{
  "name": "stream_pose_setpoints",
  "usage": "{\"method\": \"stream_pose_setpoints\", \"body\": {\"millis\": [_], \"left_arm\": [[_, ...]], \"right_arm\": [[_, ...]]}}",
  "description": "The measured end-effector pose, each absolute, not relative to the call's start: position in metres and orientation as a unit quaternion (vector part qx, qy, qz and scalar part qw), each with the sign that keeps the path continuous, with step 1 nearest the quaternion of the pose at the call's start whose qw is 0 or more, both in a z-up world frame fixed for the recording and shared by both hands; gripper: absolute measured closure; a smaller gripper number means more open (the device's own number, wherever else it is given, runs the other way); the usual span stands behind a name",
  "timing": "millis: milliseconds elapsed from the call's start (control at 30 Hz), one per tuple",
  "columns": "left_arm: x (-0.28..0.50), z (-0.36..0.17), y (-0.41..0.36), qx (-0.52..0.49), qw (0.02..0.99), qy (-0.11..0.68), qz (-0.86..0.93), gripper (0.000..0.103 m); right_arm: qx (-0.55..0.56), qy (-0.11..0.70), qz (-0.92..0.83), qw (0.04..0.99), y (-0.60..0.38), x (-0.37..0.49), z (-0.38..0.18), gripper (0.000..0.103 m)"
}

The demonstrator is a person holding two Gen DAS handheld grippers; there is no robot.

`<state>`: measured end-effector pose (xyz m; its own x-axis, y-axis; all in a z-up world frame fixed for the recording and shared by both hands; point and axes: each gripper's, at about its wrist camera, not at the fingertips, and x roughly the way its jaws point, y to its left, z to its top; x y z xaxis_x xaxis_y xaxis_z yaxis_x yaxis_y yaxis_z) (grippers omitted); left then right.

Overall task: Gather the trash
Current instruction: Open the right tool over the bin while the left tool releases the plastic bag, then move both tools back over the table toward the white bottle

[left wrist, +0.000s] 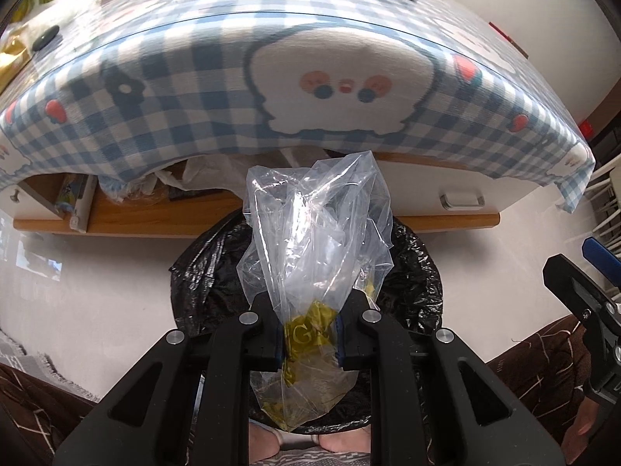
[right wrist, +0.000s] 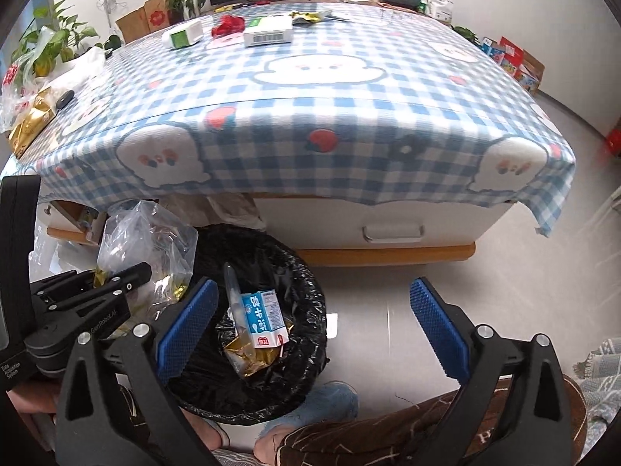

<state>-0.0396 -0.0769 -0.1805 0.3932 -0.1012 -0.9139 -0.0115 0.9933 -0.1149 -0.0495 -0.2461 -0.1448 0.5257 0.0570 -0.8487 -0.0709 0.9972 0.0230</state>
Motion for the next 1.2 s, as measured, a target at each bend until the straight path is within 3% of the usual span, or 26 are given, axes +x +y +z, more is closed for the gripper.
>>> {"method": "stream_pose_setpoints", "body": {"millis": [500,867,1100,1200], "left_arm": [[-0.044,-0.173,-0.097,-0.018,0.845,0.533,-0.039,0.072],[-0.050,-0.153,-0.094,-0.018,0.863,0.503,-0.036,0.035],[-0.058,-0.132,-0.074,-0.026,0.880,0.474,-0.015,0.006],[-0.061,-0.124,-0.067,-0.026,0.884,0.467,-0.011,0.006]], "right_arm": [[0.008,0.484,0.032,0.875,-0.254,-0.049,-0.148,0.008],[0.013,0.473,0.033,0.880,-0.255,-0.052,-0.140,0.008],[0.008,0.470,0.033,0.882,-0.250,-0.048,-0.139,0.008],[0.010,0.466,0.033,0.884,-0.248,-0.047,-0.136,0.008]]}}
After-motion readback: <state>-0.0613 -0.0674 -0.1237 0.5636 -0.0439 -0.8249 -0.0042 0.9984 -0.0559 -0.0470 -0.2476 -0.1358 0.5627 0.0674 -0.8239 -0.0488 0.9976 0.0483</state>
